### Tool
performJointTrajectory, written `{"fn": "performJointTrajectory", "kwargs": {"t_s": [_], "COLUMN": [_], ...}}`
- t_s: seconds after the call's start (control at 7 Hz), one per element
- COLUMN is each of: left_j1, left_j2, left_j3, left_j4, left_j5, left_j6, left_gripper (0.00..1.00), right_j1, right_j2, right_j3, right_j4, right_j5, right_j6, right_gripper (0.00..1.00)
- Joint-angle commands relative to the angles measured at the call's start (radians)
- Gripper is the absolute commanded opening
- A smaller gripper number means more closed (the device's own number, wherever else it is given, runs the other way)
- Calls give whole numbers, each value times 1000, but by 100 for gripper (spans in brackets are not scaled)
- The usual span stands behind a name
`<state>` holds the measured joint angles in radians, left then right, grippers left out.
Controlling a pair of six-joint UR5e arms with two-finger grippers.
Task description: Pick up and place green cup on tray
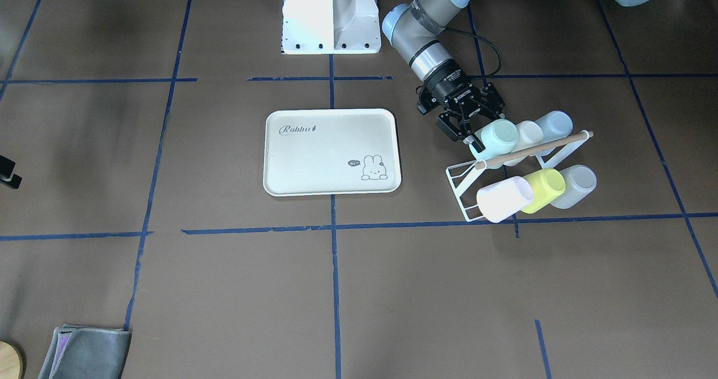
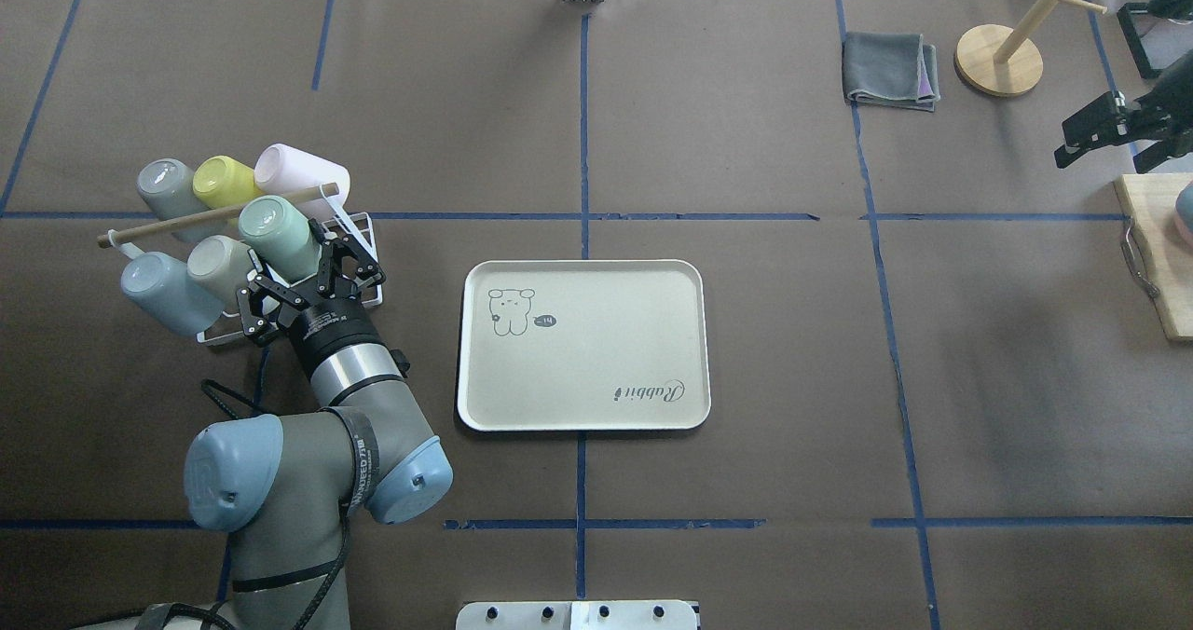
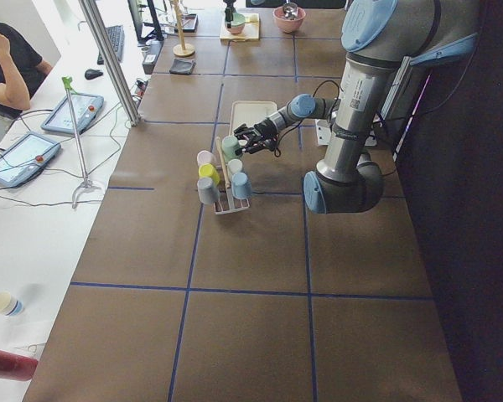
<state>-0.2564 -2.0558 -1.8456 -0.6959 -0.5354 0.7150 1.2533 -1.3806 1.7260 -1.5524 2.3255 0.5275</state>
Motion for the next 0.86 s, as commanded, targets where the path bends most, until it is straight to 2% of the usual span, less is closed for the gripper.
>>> {"fn": "performJointTrajectory", "kwargs": {"t_s": [0.0,0.43,0.57,0.71], "left_j1": [-1,-1,-3,-1], "left_j2": [0,9,9,9], "left_j3": [-12,-40,-61,-123], "left_j4": [10,12,30,99], "left_j5": [0,2,2,2], "left_j6": [0,0,0,-2], "left_gripper": [43,43,43,43], "right_j1": [0,0,0,0], "right_j2": [0,0,0,0], "right_j3": [-2,-3,-3,-5], "right_j4": [0,0,0,0], "right_j5": [0,0,0,0], "right_j6": [0,0,2,2], "right_gripper": [100,100,100,100]}}
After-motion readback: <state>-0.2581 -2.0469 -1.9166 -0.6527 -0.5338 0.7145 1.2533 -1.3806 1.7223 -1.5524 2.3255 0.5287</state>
